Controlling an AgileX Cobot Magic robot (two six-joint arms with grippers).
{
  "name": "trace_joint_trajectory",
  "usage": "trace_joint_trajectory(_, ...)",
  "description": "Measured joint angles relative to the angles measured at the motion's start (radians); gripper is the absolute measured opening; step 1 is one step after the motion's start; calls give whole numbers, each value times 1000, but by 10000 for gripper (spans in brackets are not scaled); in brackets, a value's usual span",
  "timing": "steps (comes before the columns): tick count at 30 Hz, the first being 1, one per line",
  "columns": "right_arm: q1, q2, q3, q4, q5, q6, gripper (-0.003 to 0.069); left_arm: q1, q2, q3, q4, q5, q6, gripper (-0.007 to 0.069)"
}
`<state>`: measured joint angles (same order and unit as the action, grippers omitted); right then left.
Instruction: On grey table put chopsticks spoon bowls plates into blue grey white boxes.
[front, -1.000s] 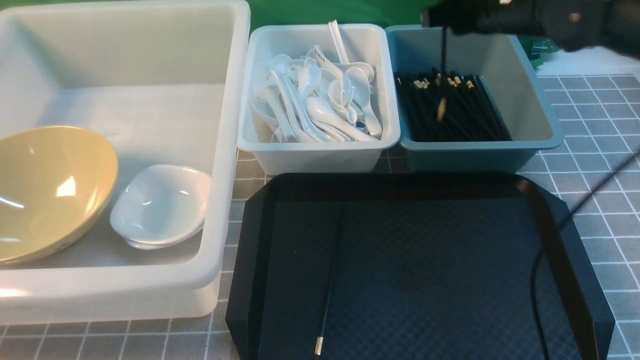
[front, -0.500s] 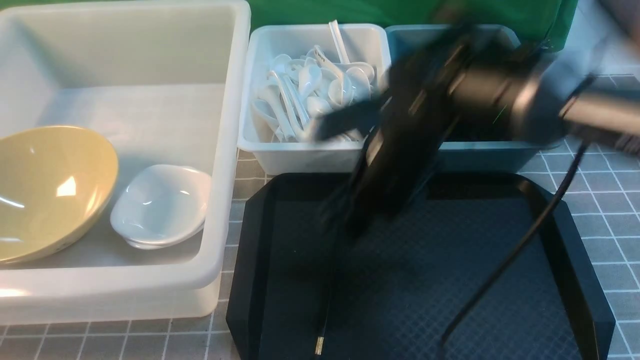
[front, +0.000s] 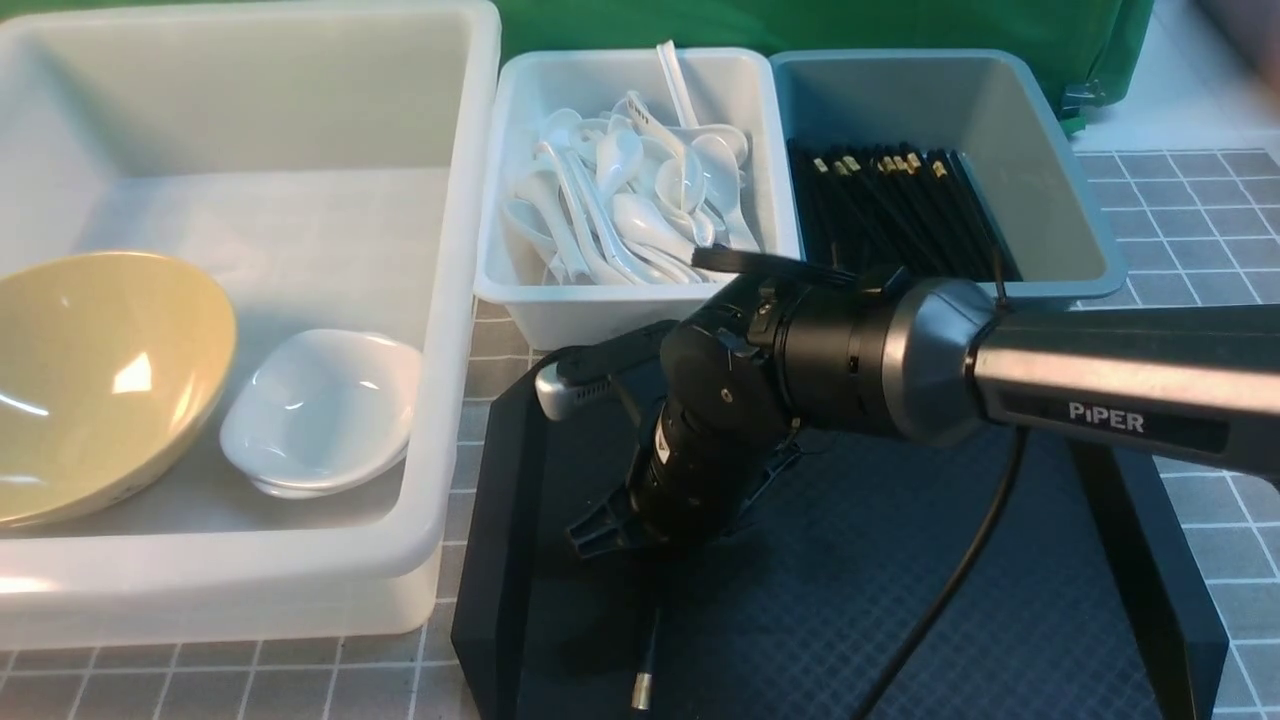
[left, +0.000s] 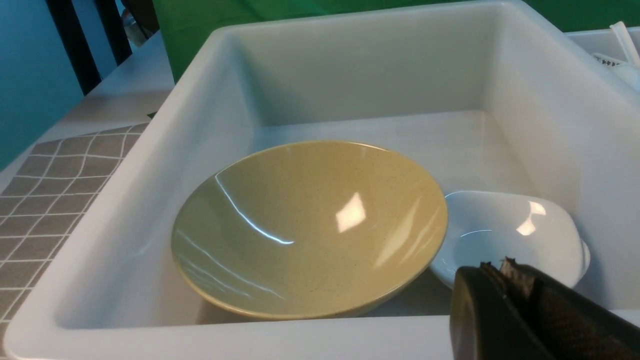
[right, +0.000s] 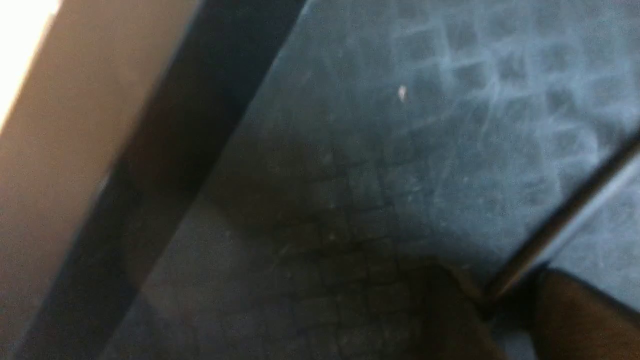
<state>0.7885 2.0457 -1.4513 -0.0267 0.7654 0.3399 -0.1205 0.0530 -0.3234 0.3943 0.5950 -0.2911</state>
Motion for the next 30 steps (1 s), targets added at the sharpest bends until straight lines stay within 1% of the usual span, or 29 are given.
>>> trace_joint_trajectory(1,1,0,-1,1,8,-19,167,0,0,0,0,0,0,-8)
trace_joint_trajectory(2,2,0,-3,1,25,-42,98,0,0,0,0,0,0,-8)
trace_joint_trajectory(3,2,-2,-3,1,41,-53,70,0,0,0,0,0,0,-8)
trace_joint_trajectory(4,2,-3,-3,1,41,-53,70,0,0,0,0,0,0,-8)
trace_joint_trajectory(5,3,-10,-3,0,76,-68,58,0,0,0,0,0,0,-8)
trace_joint_trajectory(8,8,-54,3,-4,139,-103,53,0,0,0,0,0,0,-8)
trace_joint_trajectory(10,9,-79,3,-5,149,-114,53,0,0,0,0,0,0,-8)
trace_joint_trajectory(13,9,-197,3,-27,181,-147,52,0,0,0,0,0,0,-8)
trace_joint_trajectory(14,9,-229,3,-57,189,-151,51,0,0,0,0,0,0,-8)
trace_joint_trajectory(16,1,-309,3,-161,181,-147,51,0,0,0,0,0,0,-8)
trace_joint_trajectory(18,-26,-378,3,-290,118,-104,51,0,0,0,0,0,0,-8)
trace_joint_trajectory(19,-36,-389,3,-321,106,-97,51,0,0,0,0,0,0,-8)
trace_joint_trajectory(20,-91,-420,3,-443,-43,-13,51,0,0,0,0,0,0,-8)
trace_joint_trajectory(21,-108,-422,3,-458,-64,-3,51,0,0,0,0,0,0,-8)
trace_joint_trajectory(22,-175,-426,3,-541,-230,67,52,0,0,0,0,0,0,-8)
trace_joint_trajectory(24,-273,-397,-8,-603,-487,168,78,0,0,0,11,-1,0,-8)
trace_joint_trajectory(25,-282,-392,-8,-607,-506,178,81,0,0,0,12,-1,0,-8)
trace_joint_trajectory(26,-349,-352,-34,-624,-616,249,133,0,0,0,25,-3,0,-8)
trace_joint_trajectory(27,-363,-333,-43,-627,-631,278,150,0,0,0,27,-3,0,-8)
trace_joint_trajectory(28,-406,-295,-76,-631,-646,335,211,0,0,0,33,-3,0,-8)
trace_joint_trajectory(29,-433,-262,-100,-634,-621,385,274,0,0,0,34,-3,0,-8)
trace_joint_trajectory(30,-437,-254,-106,-635,-615,390,295,0,0,0,34,-3,0,-8)
